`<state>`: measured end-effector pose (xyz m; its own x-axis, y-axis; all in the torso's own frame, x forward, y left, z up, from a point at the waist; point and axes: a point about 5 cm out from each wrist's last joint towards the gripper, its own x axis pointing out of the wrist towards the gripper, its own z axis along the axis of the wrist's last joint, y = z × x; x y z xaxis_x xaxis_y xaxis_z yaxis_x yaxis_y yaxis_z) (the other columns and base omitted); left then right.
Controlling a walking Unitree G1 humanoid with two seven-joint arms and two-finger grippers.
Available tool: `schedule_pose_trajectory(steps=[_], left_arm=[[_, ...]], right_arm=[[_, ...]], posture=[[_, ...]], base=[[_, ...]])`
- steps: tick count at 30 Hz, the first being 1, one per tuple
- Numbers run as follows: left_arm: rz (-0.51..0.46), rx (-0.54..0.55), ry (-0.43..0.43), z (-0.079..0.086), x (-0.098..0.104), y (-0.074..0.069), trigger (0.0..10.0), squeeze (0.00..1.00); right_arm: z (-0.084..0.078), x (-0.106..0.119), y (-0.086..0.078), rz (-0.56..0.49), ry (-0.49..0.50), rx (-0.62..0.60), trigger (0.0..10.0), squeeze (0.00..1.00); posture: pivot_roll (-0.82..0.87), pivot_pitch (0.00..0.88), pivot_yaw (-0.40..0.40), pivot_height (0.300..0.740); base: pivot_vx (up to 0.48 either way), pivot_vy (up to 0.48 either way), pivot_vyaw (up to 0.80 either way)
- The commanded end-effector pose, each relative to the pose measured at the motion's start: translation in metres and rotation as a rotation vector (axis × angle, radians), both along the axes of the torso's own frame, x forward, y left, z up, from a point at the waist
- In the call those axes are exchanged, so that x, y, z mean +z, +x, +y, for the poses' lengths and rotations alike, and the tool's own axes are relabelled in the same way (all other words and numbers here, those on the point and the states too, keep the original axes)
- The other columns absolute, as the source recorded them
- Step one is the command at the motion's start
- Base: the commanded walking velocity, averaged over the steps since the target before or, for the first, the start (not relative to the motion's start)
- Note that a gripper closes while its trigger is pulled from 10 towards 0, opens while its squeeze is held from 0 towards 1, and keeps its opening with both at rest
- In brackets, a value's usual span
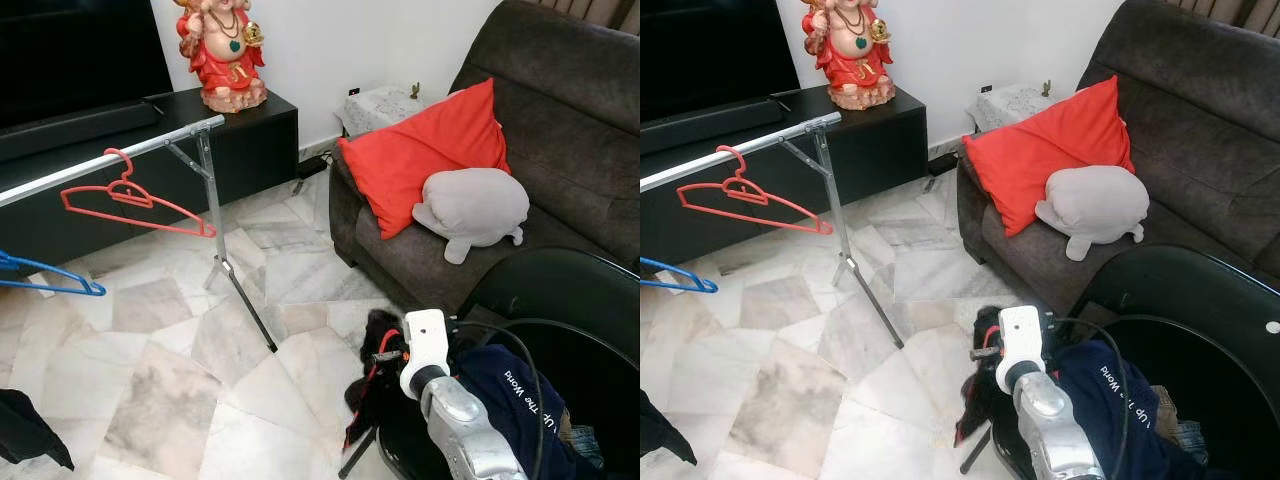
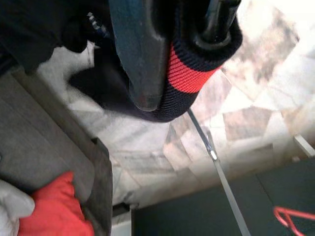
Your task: Hang hanger
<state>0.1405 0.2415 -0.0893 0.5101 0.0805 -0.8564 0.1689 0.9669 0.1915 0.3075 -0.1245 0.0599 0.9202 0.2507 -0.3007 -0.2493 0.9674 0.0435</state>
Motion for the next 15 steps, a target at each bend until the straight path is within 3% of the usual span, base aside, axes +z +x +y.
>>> schedule_pose_trajectory(steps=[1,15], left_arm=[[0.029,0.002,0.000,0.0014,-0.0027,-0.0082,10.0,0.00],[0.030,0.004,-0.003,0.0010,-0.0029,-0.0083,10.0,0.00]], right_arm=[[0.0000,0.0032,0.0015,-0.032,0.008,-0.002,10.0,0.00],[0.0031,0.0048,0.0048,-0.076,-0.009,0.028,10.0,0.00]], posture=[[0.00,0.096,0.018,0.740],[0.01,0.098,0.012,0.740]], base=[[0.000,0.000,0.00],[0.000,0.000,0.80]])
